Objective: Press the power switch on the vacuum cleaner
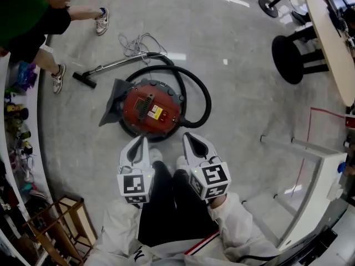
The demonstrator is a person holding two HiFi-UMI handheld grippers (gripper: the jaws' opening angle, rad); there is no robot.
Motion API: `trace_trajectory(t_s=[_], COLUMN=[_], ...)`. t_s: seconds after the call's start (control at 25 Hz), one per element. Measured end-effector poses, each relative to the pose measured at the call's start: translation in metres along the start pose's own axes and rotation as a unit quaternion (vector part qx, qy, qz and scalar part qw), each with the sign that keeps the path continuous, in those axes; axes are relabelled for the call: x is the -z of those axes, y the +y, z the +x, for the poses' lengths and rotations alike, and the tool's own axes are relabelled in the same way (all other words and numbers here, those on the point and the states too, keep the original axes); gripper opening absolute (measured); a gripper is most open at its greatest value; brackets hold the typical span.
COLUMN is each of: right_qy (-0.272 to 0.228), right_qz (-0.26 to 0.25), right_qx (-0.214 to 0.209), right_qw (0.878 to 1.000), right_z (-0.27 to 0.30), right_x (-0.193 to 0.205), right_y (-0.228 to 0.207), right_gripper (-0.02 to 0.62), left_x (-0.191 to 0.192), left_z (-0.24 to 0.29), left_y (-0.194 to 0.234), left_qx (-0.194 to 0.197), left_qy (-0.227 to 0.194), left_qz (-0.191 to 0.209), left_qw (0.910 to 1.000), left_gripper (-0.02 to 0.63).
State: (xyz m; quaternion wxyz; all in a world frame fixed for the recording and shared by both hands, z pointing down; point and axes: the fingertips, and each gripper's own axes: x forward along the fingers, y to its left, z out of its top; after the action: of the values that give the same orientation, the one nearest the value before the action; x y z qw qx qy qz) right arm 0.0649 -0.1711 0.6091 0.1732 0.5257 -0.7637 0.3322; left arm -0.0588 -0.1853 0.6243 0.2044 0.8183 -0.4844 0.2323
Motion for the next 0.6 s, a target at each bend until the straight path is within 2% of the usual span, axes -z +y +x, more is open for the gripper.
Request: trace_trajectory(t_s=[0.6], right_qy=[0.030], right_qz=[0.011], right_qx=[-0.003], right_qw=[0.999], right_z=[0.054], right_x=[0.054], right_y=[-0.019], right_gripper=[0.000], left_x=[0.049], left_z=[0.050], left_y=[0.017], left_qx=[-0.009], left_qy=[0.015], left_qz=[-0.023], left_qw=[0.9996], left_gripper=[0.000])
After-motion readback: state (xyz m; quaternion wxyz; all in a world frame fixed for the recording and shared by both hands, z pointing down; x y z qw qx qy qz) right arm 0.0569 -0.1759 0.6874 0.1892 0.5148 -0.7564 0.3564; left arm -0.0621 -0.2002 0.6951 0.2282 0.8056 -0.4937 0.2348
